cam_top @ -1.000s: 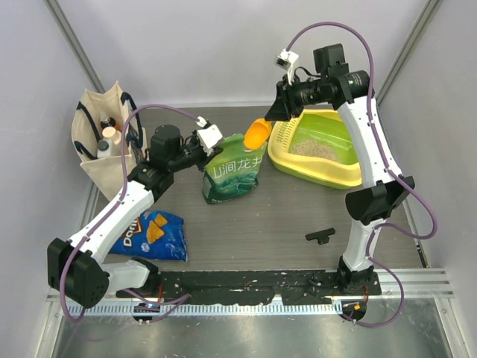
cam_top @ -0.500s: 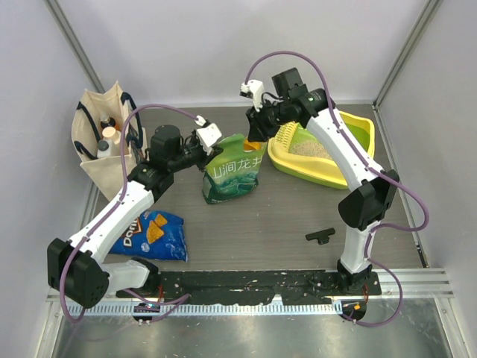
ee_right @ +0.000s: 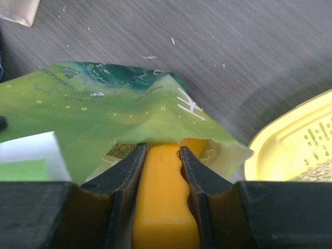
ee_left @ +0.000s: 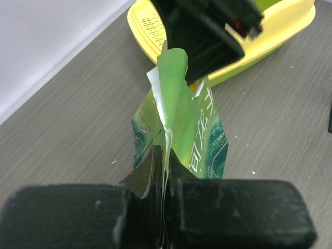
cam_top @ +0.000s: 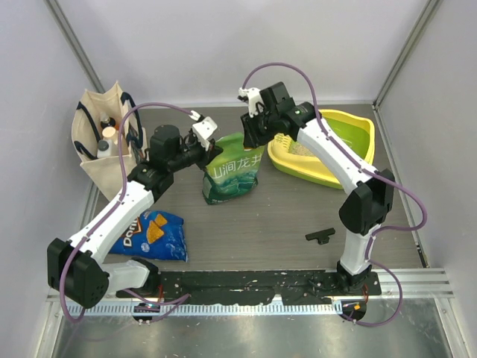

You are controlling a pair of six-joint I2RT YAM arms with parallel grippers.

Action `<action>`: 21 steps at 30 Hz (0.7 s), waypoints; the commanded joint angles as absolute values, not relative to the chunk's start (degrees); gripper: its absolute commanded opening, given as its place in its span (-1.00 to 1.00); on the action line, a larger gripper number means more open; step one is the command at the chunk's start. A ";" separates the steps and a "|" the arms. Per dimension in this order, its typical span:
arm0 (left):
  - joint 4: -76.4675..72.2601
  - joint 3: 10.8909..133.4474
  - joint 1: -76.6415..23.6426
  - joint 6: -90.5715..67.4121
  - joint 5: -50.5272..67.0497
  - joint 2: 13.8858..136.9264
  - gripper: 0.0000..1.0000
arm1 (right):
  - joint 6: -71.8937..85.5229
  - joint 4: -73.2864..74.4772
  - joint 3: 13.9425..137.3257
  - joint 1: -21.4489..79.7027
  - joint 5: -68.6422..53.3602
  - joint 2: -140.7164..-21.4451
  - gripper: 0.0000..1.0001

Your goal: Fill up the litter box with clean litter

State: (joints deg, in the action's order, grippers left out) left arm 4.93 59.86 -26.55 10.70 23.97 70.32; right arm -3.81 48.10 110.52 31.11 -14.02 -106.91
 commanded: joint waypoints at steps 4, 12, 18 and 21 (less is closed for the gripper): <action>-9.22 60.65 -26.89 1.15 25.58 66.71 -1.00 | -1.23 45.26 102.31 32.34 -5.45 -107.58 -0.98; -12.21 59.94 -26.81 -2.28 24.70 67.67 -1.00 | 2.90 44.30 100.19 33.31 -15.20 -111.17 -0.98; -12.48 61.61 -26.81 -1.15 24.78 69.43 -1.00 | 0.53 43.95 101.86 32.35 -26.79 -114.87 -0.98; -12.39 62.75 -26.81 -0.53 24.70 70.40 -1.00 | 1.40 43.25 102.57 29.80 -36.36 -116.54 -0.98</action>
